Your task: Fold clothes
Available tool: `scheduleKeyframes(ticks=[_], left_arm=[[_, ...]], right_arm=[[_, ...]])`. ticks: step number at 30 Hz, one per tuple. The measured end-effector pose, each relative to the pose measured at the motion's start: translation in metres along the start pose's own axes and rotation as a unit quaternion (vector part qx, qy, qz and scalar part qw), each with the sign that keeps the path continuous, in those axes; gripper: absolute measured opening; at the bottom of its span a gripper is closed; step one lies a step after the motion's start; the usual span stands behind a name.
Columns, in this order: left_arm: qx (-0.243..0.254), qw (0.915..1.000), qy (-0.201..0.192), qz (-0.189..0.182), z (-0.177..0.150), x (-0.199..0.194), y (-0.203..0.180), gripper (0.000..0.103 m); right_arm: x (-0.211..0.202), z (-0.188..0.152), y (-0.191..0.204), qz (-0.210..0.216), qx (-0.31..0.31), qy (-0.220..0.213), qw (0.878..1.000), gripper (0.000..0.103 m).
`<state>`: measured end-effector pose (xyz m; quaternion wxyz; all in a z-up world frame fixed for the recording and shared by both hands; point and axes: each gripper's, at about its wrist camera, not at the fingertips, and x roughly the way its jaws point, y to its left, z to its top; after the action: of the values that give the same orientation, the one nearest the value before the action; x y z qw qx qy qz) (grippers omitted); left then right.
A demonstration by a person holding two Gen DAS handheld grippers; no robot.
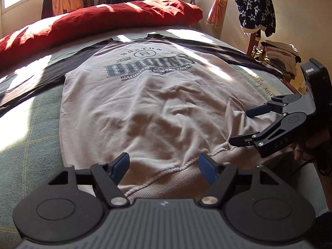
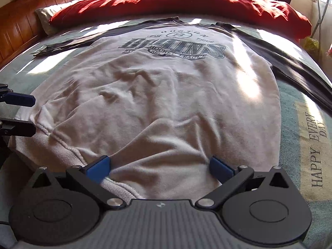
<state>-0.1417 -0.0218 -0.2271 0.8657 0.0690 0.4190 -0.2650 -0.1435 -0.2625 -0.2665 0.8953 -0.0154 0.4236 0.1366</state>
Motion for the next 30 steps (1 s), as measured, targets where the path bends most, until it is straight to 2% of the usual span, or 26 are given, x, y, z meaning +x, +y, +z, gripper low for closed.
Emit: scheduleKeyframes(ticks=[2, 7, 13, 16, 18, 20, 22, 24, 26, 30], left_arm=[[-0.003, 1.0, 0.0, -0.003, 0.001, 0.005, -0.001, 0.074], [-0.028, 0.9996, -0.006, 0.005, -0.023, -0.003, 0.008, 0.075], [-0.019, 0.999, 0.002, 0.041, -0.021, -0.02, 0.011, 0.074], [0.002, 0.9992, -0.023, 0.032, -0.003, -0.028, 0.002, 0.075], [0.016, 0.9987, -0.041, 0.024, 0.01, -0.028, -0.005, 0.075], [0.021, 0.9987, -0.044, 0.013, 0.019, -0.018, -0.01, 0.075], [0.013, 0.9994, -0.031, 0.003, 0.022, -0.002, -0.012, 0.075], [0.003, 1.0, -0.008, -0.002, 0.014, 0.013, -0.012, 0.075], [-0.005, 1.0, -0.004, -0.004, -0.001, 0.016, -0.011, 0.075], [0.008, 0.9999, -0.002, -0.012, -0.025, -0.001, -0.014, 0.077]], right_arm=[[0.0, -0.003, 0.002, -0.005, -0.011, -0.006, 1.0, 0.103], [-0.006, -0.01, -0.002, 0.007, -0.014, -0.023, 1.0, 0.103], [-0.027, -0.023, -0.015, 0.024, 0.015, -0.035, 0.999, 0.103], [-0.045, -0.023, -0.015, 0.028, 0.036, -0.045, 0.998, 0.103], [-0.052, -0.019, -0.011, 0.048, 0.044, -0.063, 0.996, 0.103], [-0.053, -0.014, -0.007, 0.067, 0.047, -0.069, 0.994, 0.103], [-0.045, -0.013, 0.002, 0.068, 0.038, -0.058, 0.995, 0.103], [-0.035, -0.019, 0.005, 0.058, 0.032, -0.038, 0.997, 0.103], [-0.026, -0.027, 0.007, 0.046, 0.029, -0.02, 0.998, 0.103], [-0.028, -0.044, 0.009, 0.037, -0.001, -0.035, 0.999, 0.103]])
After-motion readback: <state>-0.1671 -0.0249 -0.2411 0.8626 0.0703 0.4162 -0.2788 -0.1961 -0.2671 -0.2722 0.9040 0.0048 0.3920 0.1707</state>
